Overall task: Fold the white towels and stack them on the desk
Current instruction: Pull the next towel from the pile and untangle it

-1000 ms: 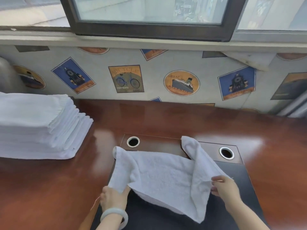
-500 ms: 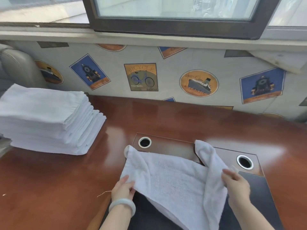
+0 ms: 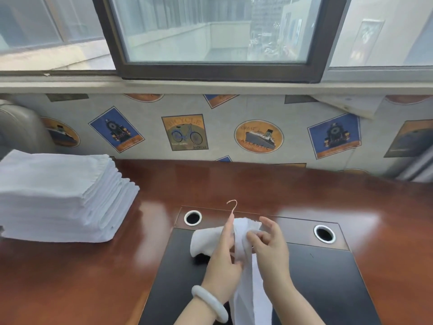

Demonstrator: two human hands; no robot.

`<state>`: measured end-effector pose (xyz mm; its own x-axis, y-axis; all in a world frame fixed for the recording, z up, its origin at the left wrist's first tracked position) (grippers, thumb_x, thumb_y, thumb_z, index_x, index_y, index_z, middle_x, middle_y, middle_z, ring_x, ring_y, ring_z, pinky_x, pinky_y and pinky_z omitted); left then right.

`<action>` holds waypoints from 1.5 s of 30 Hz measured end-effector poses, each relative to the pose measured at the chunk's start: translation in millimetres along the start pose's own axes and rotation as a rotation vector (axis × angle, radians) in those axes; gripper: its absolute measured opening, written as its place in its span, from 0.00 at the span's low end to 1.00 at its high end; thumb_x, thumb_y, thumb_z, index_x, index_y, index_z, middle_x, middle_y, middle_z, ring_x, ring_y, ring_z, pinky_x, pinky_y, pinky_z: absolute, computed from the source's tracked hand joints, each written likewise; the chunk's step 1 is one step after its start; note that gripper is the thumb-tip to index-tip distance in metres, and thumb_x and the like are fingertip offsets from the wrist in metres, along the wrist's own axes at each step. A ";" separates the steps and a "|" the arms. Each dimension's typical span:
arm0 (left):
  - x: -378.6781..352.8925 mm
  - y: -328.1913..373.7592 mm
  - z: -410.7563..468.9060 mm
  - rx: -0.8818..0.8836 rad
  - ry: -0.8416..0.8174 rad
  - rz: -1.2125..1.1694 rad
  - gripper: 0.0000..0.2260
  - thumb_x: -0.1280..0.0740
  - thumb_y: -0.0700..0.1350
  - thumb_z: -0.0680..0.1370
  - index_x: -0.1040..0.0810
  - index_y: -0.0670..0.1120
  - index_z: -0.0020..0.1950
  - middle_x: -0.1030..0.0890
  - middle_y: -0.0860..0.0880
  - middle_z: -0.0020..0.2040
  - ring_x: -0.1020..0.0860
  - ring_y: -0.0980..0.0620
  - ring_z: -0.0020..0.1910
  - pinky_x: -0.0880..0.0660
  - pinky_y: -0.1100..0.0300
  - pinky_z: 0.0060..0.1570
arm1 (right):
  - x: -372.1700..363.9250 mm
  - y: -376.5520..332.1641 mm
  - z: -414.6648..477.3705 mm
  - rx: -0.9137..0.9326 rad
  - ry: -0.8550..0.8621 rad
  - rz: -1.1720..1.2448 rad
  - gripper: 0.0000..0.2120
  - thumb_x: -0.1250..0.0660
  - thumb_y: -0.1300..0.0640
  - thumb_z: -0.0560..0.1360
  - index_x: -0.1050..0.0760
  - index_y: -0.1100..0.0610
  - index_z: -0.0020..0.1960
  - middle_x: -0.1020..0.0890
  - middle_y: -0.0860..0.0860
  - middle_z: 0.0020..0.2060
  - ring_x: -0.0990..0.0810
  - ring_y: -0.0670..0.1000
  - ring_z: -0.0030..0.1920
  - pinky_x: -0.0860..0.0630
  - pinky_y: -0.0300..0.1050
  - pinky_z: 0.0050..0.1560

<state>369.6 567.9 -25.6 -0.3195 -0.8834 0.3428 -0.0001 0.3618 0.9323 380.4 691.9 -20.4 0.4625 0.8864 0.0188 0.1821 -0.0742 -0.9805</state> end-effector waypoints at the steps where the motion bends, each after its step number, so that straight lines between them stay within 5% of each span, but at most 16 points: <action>1: 2.3 0.2 -1.4 0.027 0.050 -0.059 0.32 0.35 0.36 0.79 0.42 0.62 0.75 0.17 0.57 0.52 0.22 0.63 0.46 0.26 0.69 0.49 | 0.9 -0.1 -2.9 -0.026 0.002 0.013 0.16 0.32 0.64 0.75 0.29 0.48 0.57 0.17 0.55 0.37 0.21 0.46 0.35 0.24 0.43 0.45; 5: 13.0 1.3 -2.8 0.168 0.209 -0.357 0.13 0.33 0.40 0.79 0.27 0.50 0.62 0.15 0.57 0.46 0.19 0.61 0.50 0.25 0.67 0.50 | 1.3 2.8 -9.2 -0.072 -0.052 -0.035 0.06 0.30 0.62 0.75 0.23 0.55 0.51 0.15 0.51 0.36 0.19 0.48 0.34 0.24 0.36 0.38; 8: 17.3 1.2 -4.0 0.185 0.260 -0.359 0.04 0.32 0.40 0.79 0.20 0.43 0.53 0.14 0.49 0.45 0.16 0.50 0.50 0.22 0.58 0.53 | -2.3 0.5 -16.2 -0.057 -0.075 -0.023 0.02 0.31 0.63 0.76 0.22 0.58 0.47 0.16 0.52 0.34 0.19 0.48 0.33 0.21 0.44 0.38; 14: 23.9 20.7 -6.1 0.006 0.328 -0.077 0.06 0.32 0.42 0.80 0.17 0.51 0.48 0.15 0.55 0.41 0.19 0.63 0.44 0.28 0.73 0.43 | -6.9 -19.5 -17.3 0.105 -0.030 -0.145 0.05 0.31 0.63 0.76 0.22 0.57 0.42 0.17 0.49 0.33 0.20 0.46 0.34 0.19 0.52 0.41; 19: 23.1 35.3 -4.0 -0.140 0.247 0.198 0.12 0.39 0.43 0.83 0.18 0.53 0.60 0.21 0.56 0.46 0.23 0.61 0.46 0.32 0.76 0.45 | -12.4 -28.4 -16.0 0.210 -0.091 -0.226 0.09 0.31 0.63 0.76 0.24 0.50 0.48 0.17 0.49 0.33 0.19 0.47 0.36 0.20 0.51 0.46; 23: 28.6 29.7 1.9 -0.188 0.163 0.336 0.12 0.41 0.48 0.83 0.19 0.54 0.61 0.26 0.60 0.42 0.24 0.58 0.47 0.28 0.67 0.49 | -12.0 -29.6 -9.8 0.208 -0.270 -0.292 0.16 0.33 0.66 0.77 0.24 0.46 0.58 0.19 0.48 0.30 0.18 0.49 0.34 0.20 0.43 0.44; 25: 32.4 25.4 4.1 -0.192 0.143 0.406 0.15 0.44 0.55 0.80 0.19 0.58 0.57 0.26 0.58 0.40 0.24 0.55 0.45 0.25 0.56 0.49 | -12.5 -27.3 -5.7 0.174 -0.355 -0.282 0.14 0.35 0.68 0.78 0.22 0.53 0.58 0.15 0.50 0.35 0.16 0.52 0.37 0.18 0.47 0.46; 29: 36.9 19.3 6.0 -0.199 0.186 0.413 0.19 0.50 0.66 0.77 0.26 0.61 0.57 0.24 0.54 0.42 0.22 0.55 0.42 0.24 0.55 0.45 | -12.8 -34.7 1.1 0.142 -0.389 -0.218 0.06 0.37 0.68 0.79 0.22 0.61 0.51 0.14 0.57 0.37 0.15 0.58 0.39 0.17 0.56 0.45; 32: 38.8 15.9 13.9 -0.204 0.232 0.443 0.06 0.40 0.54 0.81 0.24 0.57 0.49 0.24 0.54 0.42 0.25 0.54 0.39 0.29 0.61 0.38 | -8.8 -63.8 6.4 0.232 -0.303 -0.189 0.06 0.35 0.68 0.78 0.24 0.60 0.45 0.15 0.56 0.36 0.15 0.58 0.38 0.17 0.56 0.40; 35: 48.2 14.2 23.4 -0.084 0.267 0.540 0.12 0.40 0.38 0.77 0.32 0.54 0.39 0.28 0.51 0.38 0.32 0.51 0.34 0.39 0.62 0.30 | 8.8 -107.5 16.4 0.350 -0.182 -0.132 0.06 0.35 0.69 0.78 0.24 0.61 0.44 0.15 0.56 0.35 0.14 0.57 0.37 0.17 0.51 0.37; 39: 77.7 -2.4 37.8 0.145 0.253 0.611 0.11 0.43 0.34 0.74 0.31 0.48 0.37 0.28 0.50 0.34 0.31 0.47 0.33 0.35 0.55 0.32 | 56.2 -157.0 41.5 0.414 -0.004 -0.011 0.04 0.36 0.69 0.78 0.24 0.64 0.47 0.16 0.60 0.35 0.14 0.56 0.36 0.17 0.46 0.37; 42: 111.0 -18.8 49.7 0.319 0.262 0.481 0.09 0.38 0.40 0.77 0.24 0.49 0.38 0.21 0.47 0.36 0.24 0.45 0.35 0.26 0.56 0.35 | 91.8 -165.9 61.0 0.354 0.053 0.032 0.03 0.36 0.68 0.78 0.24 0.65 0.48 0.16 0.61 0.36 0.14 0.59 0.37 0.16 0.48 0.38; 45: 128.5 -11.5 56.7 0.460 0.195 -0.145 0.03 0.34 0.37 0.79 0.22 0.38 0.48 0.19 0.40 0.32 0.22 0.46 0.27 0.25 0.60 0.26 | 110.1 -150.6 72.6 0.251 0.027 -0.044 0.02 0.36 0.69 0.79 0.25 0.68 0.49 0.16 0.65 0.37 0.15 0.61 0.37 0.16 0.48 0.35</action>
<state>274.8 467.1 1.1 -0.1029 -0.9573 0.2701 -0.4613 0.2865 0.8397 340.9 833.8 115.1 0.4825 0.8735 0.0649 -0.0166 0.0832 -0.9964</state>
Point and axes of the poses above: each hand's wrist, its own z-axis towards the middle knuckle, its own x-axis out of the back of the hand, y = z × x, the point moved 5 cm from there along z, towards the middle knuckle
